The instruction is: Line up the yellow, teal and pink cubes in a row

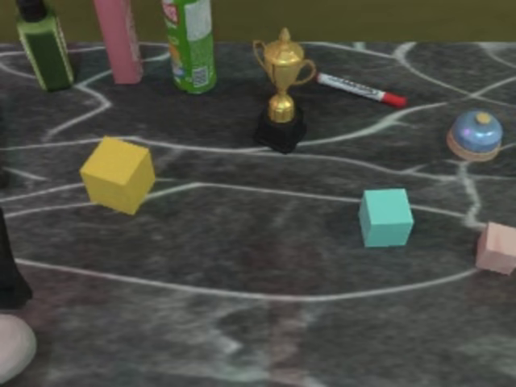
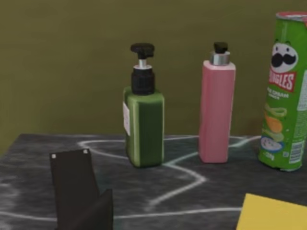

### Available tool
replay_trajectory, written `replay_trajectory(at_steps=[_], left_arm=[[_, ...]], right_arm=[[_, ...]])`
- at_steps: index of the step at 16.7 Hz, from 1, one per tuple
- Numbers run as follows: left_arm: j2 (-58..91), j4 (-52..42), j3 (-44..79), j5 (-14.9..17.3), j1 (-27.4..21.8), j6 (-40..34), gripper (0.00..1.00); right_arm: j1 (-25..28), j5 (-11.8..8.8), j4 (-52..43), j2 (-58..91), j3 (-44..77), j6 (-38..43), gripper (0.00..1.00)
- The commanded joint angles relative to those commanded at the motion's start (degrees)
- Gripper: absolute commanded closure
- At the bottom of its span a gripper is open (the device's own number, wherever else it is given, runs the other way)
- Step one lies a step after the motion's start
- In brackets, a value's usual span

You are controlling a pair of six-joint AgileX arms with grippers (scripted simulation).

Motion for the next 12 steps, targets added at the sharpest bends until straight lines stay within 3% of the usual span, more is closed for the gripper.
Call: replay_trajectory(at_steps=[5, 12], left_arm=[[0.0, 0.0, 0.0, 0.0, 0.0, 0.0, 0.00], [0.0, 0.0, 0.0, 0.0, 0.0, 0.0, 0.00]], right_arm=[[0.2, 0.0, -2.3, 3.6, 3.2, -2.8, 0.00], [2.2, -0.2, -17.9, 32.7, 24.5, -21.4, 0.00]])
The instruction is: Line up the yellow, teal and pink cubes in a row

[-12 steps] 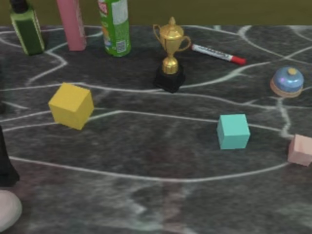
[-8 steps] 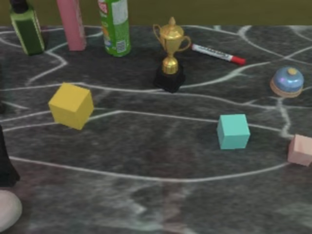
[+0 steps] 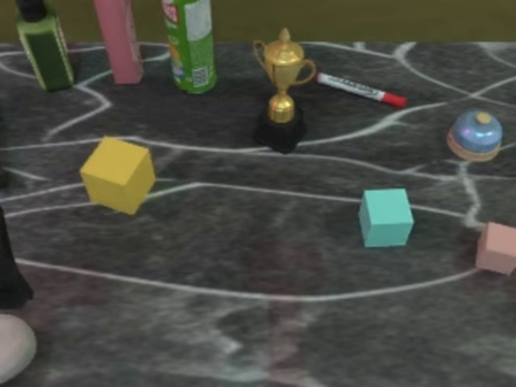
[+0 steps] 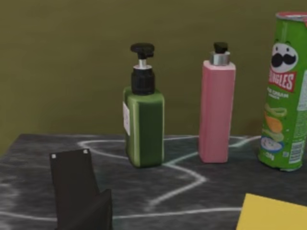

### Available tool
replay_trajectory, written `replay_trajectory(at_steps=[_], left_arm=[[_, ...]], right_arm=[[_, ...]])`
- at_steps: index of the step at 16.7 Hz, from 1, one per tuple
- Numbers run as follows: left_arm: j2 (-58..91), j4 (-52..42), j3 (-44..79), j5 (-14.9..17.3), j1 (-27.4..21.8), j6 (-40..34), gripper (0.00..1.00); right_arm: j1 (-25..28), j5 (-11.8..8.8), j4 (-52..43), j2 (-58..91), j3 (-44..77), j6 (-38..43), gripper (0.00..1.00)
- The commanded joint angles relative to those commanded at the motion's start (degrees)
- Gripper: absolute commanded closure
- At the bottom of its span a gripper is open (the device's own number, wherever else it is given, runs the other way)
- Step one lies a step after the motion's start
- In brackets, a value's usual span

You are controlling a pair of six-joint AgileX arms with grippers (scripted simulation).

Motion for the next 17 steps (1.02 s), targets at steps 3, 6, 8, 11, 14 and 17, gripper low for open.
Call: replay_trajectory(at_steps=[3, 6, 8, 11, 14, 17], left_arm=[[0.0, 0.0, 0.0, 0.0, 0.0, 0.0, 0.00], [0.0, 0.0, 0.0, 0.0, 0.0, 0.0, 0.00], [0.0, 0.0, 0.0, 0.0, 0.0, 0.0, 0.00], [0.0, 0.0, 0.0, 0.0, 0.0, 0.0, 0.00], [0.0, 0.0, 0.0, 0.0, 0.0, 0.0, 0.00], [0.0, 0.0, 0.0, 0.0, 0.0, 0.0, 0.00]], right_arm=[[0.9, 0.1, -9.1, 18.6, 11.3, -10.3, 0.00], [1.8, 0.4, -18.2, 37.1, 22.2, -20.5, 0.00], [2.3, 0.5, -23.8, 48.0, 29.1, -26.8, 0.00], [3.0, 0.6, -30.8, 61.0, 38.3, -34.8, 0.00], [3.5, 0.5, -35.5, 70.2, 45.6, -40.7, 0.00], [3.8, 0.3, -37.9, 75.3, 49.7, -43.9, 0.00]])
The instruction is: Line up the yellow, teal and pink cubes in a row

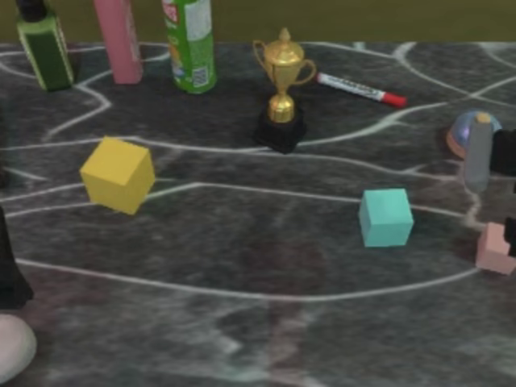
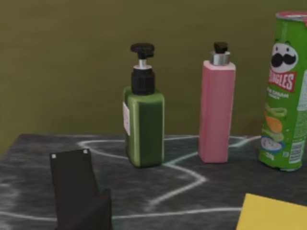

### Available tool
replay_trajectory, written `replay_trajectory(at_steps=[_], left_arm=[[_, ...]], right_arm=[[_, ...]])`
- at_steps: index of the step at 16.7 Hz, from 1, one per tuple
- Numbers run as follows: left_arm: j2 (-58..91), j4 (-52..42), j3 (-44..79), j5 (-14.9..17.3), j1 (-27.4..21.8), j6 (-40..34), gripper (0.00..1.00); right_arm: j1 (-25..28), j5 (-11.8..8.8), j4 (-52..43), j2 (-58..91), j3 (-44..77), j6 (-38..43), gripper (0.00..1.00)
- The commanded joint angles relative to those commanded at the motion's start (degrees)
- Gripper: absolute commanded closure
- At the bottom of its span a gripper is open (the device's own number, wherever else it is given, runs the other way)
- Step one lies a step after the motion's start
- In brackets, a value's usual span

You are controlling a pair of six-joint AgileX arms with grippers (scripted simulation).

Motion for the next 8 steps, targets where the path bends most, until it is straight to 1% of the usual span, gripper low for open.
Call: replay_trajectory(at_steps=[8], left_arm=[[0.0, 0.0, 0.0, 0.0, 0.0, 0.0, 0.00]], right_arm=[[-0.2, 0.0, 0.8, 1.0, -0.2, -0.4, 0.00]])
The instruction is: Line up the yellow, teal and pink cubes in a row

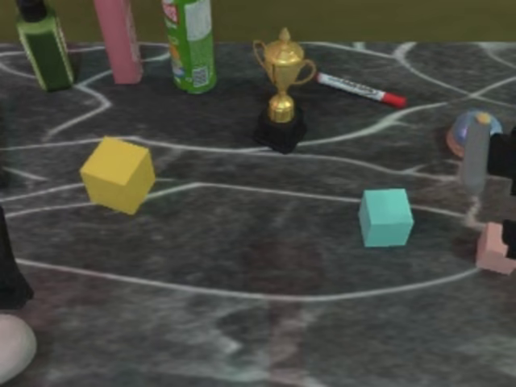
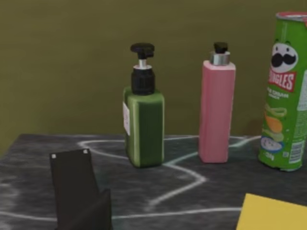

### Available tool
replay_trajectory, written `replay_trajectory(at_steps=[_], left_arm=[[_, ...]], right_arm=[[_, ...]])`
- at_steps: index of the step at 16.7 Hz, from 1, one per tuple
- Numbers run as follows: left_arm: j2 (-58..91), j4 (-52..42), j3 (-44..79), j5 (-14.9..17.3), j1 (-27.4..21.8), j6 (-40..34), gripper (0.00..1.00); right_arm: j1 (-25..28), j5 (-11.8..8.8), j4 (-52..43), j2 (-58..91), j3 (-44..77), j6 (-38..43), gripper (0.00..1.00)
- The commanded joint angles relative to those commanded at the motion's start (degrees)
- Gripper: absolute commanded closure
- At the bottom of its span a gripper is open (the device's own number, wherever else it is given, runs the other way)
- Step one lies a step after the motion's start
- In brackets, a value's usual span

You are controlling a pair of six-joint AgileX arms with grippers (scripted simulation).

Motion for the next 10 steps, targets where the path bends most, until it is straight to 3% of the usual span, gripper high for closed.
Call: replay_trajectory(at_steps=[7, 10], left_arm=[[0.0, 0.0, 0.0, 0.0, 0.0, 0.0, 0.00], [0.0, 0.0, 0.0, 0.0, 0.0, 0.0, 0.00]], right_arm=[[0.3, 0.0, 15.7, 7.9, -7.2, 0.2, 0.00], [0.3, 0.1, 17.8, 9.3, -8.4, 0.2, 0.00]])
